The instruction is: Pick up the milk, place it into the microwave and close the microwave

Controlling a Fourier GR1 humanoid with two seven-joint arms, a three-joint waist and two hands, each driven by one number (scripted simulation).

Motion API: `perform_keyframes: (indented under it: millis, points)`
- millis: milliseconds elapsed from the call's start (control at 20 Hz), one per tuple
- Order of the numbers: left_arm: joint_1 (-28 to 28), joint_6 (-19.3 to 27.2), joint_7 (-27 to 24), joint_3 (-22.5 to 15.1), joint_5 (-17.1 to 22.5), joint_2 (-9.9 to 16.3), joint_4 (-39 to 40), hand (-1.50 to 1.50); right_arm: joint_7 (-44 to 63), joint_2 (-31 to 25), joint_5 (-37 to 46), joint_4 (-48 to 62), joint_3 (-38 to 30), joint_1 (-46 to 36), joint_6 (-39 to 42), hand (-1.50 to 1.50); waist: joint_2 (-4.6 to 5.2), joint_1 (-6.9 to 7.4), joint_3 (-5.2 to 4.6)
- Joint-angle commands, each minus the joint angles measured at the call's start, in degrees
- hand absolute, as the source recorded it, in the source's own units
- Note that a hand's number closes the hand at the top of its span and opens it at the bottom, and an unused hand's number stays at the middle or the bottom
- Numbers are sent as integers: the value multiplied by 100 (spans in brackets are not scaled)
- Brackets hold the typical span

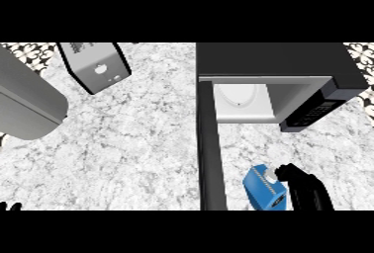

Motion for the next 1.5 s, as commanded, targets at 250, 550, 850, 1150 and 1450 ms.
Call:
perform_keyframes:
  millis: [250, 550, 850, 1150, 1450]
  points:
    - [120, -418, -60, 744, 576, 62, 101, -150, 553, 190, 357, -540, 551, -288, -1057, 150, 14, 64, 7]
    - [-4, -542, 79, 868, 558, 75, 154, -150, 1180, 192, 658, -93, 594, -1715, -2269, 150, 22, 106, 7]
    - [-302, -749, -87, 1157, 550, 182, 650, -150, 1520, 192, 1002, 769, 82, -2469, -2764, 150, 24, 86, 5]
    - [-206, -1005, 27, 1416, 800, 235, 595, -150, 531, 192, 725, 2831, -531, -3329, -2785, 150, 35, 129, 10]
    - [-658, -935, 293, 1598, 833, 239, 770, -150, -235, 34, 528, 4513, -1099, -4283, -2273, 150, 38, 119, 11]
